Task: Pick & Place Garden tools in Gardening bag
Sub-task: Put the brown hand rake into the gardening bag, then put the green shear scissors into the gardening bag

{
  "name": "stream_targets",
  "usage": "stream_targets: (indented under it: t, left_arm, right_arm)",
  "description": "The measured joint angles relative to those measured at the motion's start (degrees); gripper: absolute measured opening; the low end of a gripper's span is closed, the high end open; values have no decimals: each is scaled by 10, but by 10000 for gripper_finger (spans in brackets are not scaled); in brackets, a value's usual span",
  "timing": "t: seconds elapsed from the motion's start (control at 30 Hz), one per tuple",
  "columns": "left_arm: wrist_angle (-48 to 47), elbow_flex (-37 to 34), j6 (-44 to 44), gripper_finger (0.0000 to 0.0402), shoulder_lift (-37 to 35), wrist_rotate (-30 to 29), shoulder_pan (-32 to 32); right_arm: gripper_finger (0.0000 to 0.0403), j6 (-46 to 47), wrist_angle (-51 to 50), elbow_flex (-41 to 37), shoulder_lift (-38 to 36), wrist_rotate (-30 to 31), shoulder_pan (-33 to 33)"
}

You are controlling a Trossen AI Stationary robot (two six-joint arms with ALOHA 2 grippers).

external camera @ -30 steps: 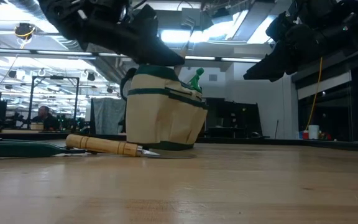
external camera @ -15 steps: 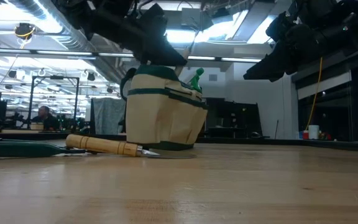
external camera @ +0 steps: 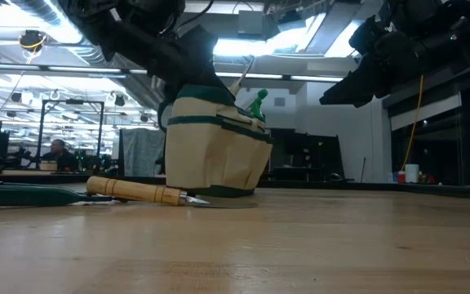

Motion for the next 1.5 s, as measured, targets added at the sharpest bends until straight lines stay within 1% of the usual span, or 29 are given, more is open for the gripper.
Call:
stream_targets:
  t: [0.2, 0.33, 0.73, 0.97, 1.1, 1.5]
  left_arm:
    - [-17, 0, -32, 70, 0, -1, 0]
    - [-32, 0, -48, 70, 0, -14, 0]
    - [-44, 0, -54, 70, 0, -14, -4]
    - [-47, 0, -33, 71, 0, -14, -11]
    - [-47, 0, -33, 82, 0, -14, -11]
    - [-39, 0, -16, 137, 0, -26, -10]
  right_arm:
    - [181, 0, 0, 0, 0, 0, 0]
    - [181, 0, 0, 0, 0, 0, 0]
    - [181, 0, 0, 0, 0, 0, 0]
    - [181, 0, 0, 0, 0, -1, 0]
    - [181, 0, 0, 0, 0, -1, 0]
    - [181, 0, 0, 0, 0, -3, 0]
